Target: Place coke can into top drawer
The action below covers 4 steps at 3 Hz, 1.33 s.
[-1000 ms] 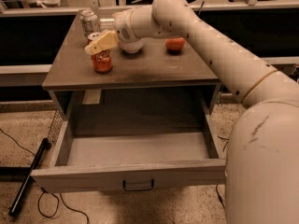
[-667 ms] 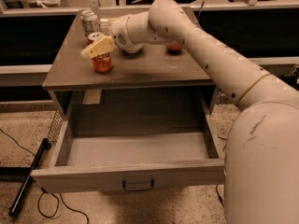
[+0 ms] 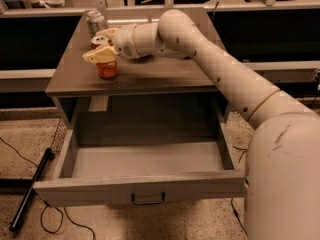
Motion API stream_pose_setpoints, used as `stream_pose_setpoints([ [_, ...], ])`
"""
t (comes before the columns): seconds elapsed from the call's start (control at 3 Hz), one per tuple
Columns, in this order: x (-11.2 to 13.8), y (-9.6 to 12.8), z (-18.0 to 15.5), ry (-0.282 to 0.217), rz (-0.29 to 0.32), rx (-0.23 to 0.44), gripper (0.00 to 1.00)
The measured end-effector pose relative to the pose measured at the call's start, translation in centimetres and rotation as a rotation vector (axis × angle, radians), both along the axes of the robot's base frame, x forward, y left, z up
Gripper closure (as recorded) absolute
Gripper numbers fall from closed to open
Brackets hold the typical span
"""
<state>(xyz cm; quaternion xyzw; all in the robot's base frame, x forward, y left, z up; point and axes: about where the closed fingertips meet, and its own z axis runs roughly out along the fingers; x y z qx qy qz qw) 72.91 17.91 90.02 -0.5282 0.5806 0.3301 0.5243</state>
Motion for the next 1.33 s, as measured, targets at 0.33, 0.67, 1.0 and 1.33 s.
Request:
stream_pose_setpoints([
  [0.33,-1.5,-1.5,1.4,-0.095,0.087,0.039,0.65],
  [0.67,-4.6,-4.2,5.4,-0.259,0.122,0.064,0.89],
  [1.0,-10.3,-7.1,7.0,-0.328,0.109,0.056,1.00],
  [1.33,-17.1,-10.8,2.0,-0.290,0.118,0.084,1.00],
])
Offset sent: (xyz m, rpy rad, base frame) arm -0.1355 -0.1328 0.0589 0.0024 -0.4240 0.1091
